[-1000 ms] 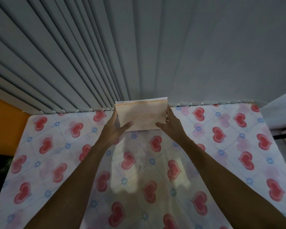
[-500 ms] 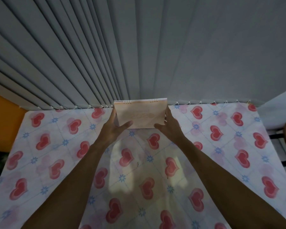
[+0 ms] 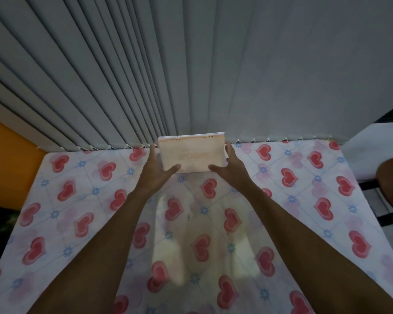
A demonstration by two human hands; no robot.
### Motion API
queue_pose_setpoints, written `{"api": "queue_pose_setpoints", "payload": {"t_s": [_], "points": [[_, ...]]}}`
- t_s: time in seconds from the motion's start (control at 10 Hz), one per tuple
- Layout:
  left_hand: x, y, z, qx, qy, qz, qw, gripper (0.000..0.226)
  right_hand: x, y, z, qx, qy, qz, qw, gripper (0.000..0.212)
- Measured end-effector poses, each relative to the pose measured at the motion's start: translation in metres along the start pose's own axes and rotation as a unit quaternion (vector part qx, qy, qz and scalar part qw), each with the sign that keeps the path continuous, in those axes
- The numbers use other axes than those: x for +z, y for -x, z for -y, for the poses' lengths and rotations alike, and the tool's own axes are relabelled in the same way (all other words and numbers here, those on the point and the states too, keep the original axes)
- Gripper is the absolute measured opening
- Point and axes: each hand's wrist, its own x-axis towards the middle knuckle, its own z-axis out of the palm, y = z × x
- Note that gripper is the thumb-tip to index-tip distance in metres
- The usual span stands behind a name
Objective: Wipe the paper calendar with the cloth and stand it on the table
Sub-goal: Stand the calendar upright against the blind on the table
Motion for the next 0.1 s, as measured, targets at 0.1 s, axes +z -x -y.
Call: {"api": "queue_pose_setpoints", "payload": {"t_s": [0.1], "points": [[-0.0086,0.0177,-0.0025,-0.002,-0.029,-0.010,1.000,0.123,-0.0006,0.0227,0.0100,0.029,0.005,-0.011,1.000,0.101]]}}
